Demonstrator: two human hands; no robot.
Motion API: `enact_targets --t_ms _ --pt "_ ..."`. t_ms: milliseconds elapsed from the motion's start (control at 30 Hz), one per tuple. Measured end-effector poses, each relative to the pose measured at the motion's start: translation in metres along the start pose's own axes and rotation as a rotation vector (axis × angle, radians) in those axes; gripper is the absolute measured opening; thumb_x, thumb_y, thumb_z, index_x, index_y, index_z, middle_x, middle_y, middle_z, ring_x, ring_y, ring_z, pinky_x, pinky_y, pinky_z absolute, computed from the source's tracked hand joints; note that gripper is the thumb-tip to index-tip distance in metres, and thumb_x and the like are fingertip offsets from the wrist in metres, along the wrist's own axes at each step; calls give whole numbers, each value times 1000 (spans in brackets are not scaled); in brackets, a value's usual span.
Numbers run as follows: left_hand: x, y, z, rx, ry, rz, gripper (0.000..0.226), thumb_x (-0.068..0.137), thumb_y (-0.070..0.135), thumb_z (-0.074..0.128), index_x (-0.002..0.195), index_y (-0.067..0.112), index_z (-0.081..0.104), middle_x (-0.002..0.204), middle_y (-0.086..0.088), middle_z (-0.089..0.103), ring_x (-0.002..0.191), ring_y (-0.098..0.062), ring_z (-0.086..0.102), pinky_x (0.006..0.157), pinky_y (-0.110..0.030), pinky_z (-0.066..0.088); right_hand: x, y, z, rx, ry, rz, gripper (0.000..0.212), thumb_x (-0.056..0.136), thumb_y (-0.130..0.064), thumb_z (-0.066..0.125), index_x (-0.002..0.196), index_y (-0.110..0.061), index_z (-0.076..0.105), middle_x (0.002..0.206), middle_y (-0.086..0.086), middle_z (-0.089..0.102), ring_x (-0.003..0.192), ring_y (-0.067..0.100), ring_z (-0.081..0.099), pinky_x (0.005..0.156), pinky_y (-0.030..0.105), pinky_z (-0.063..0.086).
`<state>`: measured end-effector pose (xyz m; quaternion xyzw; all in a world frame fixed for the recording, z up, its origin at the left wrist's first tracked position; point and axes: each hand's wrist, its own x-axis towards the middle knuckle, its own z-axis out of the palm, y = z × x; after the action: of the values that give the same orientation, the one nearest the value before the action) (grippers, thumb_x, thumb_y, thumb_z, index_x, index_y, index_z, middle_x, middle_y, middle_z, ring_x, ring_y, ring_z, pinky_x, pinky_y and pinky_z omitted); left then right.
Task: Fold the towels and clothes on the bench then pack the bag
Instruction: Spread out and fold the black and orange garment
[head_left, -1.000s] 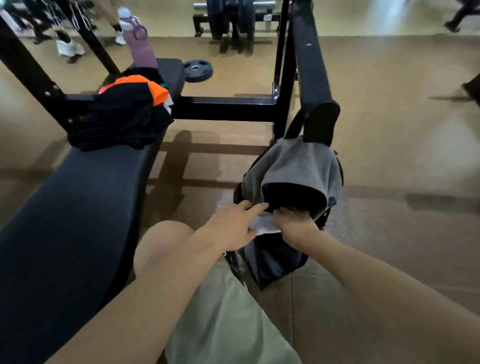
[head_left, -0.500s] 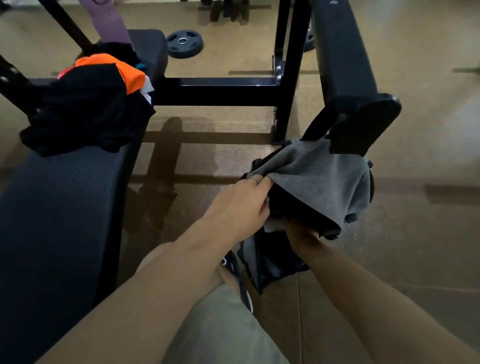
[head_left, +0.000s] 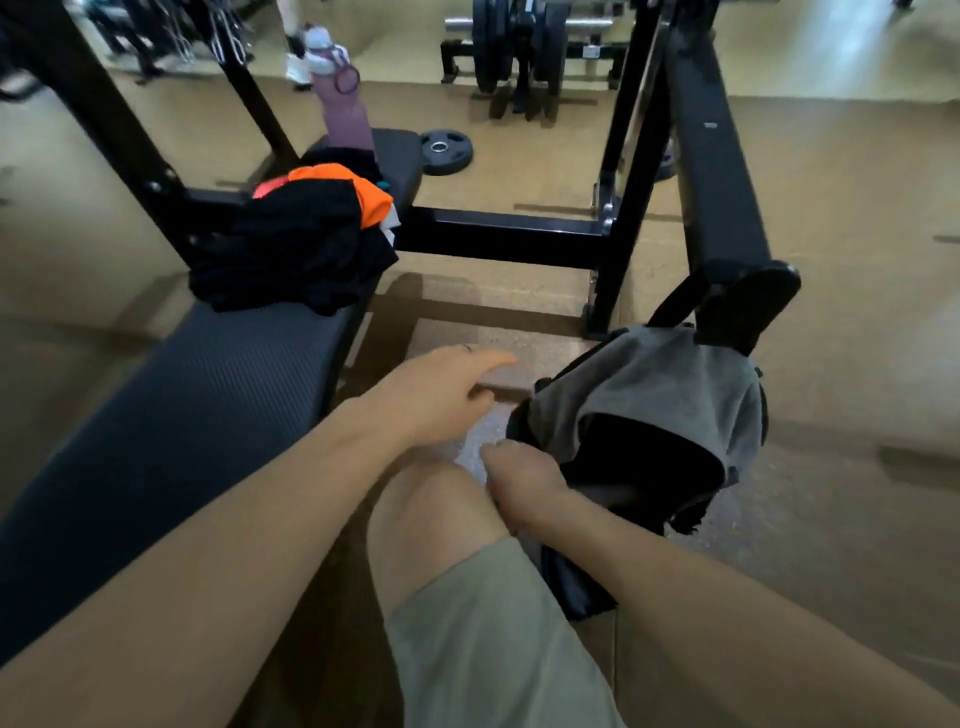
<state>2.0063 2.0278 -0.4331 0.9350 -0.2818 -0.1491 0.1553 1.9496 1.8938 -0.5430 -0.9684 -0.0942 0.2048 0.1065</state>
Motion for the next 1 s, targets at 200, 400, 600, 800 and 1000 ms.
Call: enact_targets --t_ms 200,400,600,800,1000 --pt "-44 -81 -30 -4 160 -260 55 102 31 51 154 32 34 145 -3 51 128 -22 52 100 -43 50 63 -52 -48 188 259 -212 40 99 -19 49 138 -13 45 127 10 57 111 30 59 81 37 47" --pt "-71 -161 -29 -43 196 -517 62 102 35 50 158 27 24 153 -8 40 130 -30 49 101 -46 47 158 -112 -81 385 299 -194 59 95 -23 59 148 -12 35 136 17 51 124 35 51 96 41 44" --pt "-83 -228 3 66 93 -625 80 97 57 51 161 26 14 161 -8 25 143 -32 31 114 -46 35 242 -151 -92 283 359 -172 69 99 -31 55 158 -21 21 145 17 36 117 39 53 85 40 47" --pt "-94 -249 32 22 172 -599 79 94 67 46 159 31 20 166 1 16 150 -26 15 123 -44 18 291 -168 -84 -88 374 -147 40 100 -28 52 135 -10 48 128 16 47 115 39 49 86 44 44" --pt "-103 -242 13 -414 271 -601 81 95 55 60 158 18 26 164 -2 27 149 -19 26 121 -33 23 257 -197 -67 34 477 -334 22 89 -11 51 108 -7 63 101 15 61 98 39 59 82 46 50"
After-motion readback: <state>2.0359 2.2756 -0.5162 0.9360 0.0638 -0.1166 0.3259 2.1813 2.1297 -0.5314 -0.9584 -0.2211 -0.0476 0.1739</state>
